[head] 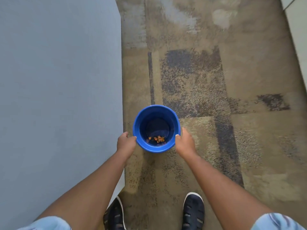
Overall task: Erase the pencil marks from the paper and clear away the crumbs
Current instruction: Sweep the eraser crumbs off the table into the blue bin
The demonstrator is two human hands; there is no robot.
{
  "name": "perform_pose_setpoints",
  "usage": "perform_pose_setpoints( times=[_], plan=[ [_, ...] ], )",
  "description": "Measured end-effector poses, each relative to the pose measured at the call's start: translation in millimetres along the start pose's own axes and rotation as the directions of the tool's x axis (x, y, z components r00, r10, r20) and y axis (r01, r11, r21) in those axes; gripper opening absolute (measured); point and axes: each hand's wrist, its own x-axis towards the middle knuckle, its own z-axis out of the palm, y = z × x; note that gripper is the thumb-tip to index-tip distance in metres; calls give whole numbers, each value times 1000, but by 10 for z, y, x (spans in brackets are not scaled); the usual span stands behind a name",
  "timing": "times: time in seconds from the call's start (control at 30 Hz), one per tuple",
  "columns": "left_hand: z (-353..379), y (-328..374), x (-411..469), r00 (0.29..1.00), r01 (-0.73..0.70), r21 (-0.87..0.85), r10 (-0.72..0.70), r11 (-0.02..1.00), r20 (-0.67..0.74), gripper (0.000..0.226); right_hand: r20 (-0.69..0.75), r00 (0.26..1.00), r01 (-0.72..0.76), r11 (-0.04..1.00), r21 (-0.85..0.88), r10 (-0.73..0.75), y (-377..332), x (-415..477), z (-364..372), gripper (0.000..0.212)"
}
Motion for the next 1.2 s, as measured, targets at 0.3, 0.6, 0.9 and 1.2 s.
perform_pose_setpoints(
  times=[0.3, 0.6, 0.9, 1.2],
  plan=[
    [263, -202, 183, 999, -44, 30, 43, 999, 25, 26, -54, 998, -20, 999, 27, 21, 210, 320, 265, 16],
    [-86, 279, -835, 959, -221, -45, 209, 974, -191, 30, -73, 988, 143, 985, 98, -136, -346, -535, -443, 21],
    [-802, 1239, -2626, 895, -413, -197, 355, 889, -271, 50, -173, 935, 343, 911, 228, -309, -1228, -2174, -1610, 19],
    [-1798, 1826, -4332, 859, -504, -292, 438, 813, -264, 47, -227, 904, 427, 744, 513, -363, -1905, -3822, -2470, 45]
  ],
)
